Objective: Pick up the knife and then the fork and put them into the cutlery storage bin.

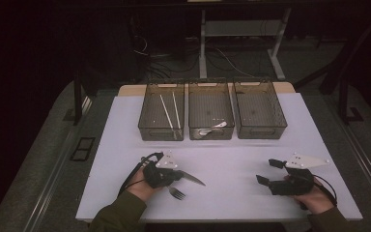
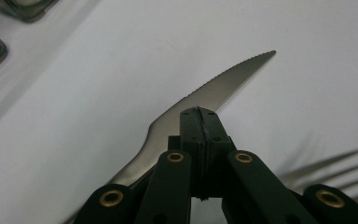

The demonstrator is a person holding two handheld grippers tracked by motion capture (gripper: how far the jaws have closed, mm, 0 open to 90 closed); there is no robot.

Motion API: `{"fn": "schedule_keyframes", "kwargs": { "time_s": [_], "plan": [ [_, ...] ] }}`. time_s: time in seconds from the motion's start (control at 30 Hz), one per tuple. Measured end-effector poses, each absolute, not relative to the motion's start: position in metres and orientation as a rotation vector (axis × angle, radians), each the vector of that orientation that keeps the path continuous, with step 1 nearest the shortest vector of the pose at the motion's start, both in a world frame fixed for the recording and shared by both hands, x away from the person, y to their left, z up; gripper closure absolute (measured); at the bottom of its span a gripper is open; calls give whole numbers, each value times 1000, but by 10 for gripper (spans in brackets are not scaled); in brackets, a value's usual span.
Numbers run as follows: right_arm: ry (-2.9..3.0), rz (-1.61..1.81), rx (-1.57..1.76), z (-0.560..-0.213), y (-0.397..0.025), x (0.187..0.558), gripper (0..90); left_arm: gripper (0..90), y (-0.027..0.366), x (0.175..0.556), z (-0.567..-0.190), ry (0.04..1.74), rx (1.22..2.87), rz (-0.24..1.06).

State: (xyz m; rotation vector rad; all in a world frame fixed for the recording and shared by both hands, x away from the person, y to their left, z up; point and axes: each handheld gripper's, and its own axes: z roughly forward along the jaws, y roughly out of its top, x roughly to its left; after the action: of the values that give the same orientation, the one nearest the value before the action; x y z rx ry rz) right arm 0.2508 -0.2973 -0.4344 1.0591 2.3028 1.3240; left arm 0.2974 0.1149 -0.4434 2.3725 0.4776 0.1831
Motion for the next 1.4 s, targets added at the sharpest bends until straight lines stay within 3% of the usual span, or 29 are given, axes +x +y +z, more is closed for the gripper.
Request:
{"fn": "schedule_keyframes", "kwargs": {
  "time_s": [0.8, 0.9, 1.2, 1.4],
  "plan": [
    [2305, 1318, 1056, -435, -298, 251, 206, 890, 85, 333, -443, 452, 2384, 202],
    [2305, 1317, 1052, -435, -297, 251, 206, 887, 89, 332, -439, 443, 2350, 141],
    [2311, 1314, 1045, -435, -297, 251, 206, 712, 123, 334, -413, 434, 2297, 137],
    [2315, 1315, 1050, -435, -297, 251, 206, 656, 151, 340, -412, 466, 2344, 179]
  ]
}}
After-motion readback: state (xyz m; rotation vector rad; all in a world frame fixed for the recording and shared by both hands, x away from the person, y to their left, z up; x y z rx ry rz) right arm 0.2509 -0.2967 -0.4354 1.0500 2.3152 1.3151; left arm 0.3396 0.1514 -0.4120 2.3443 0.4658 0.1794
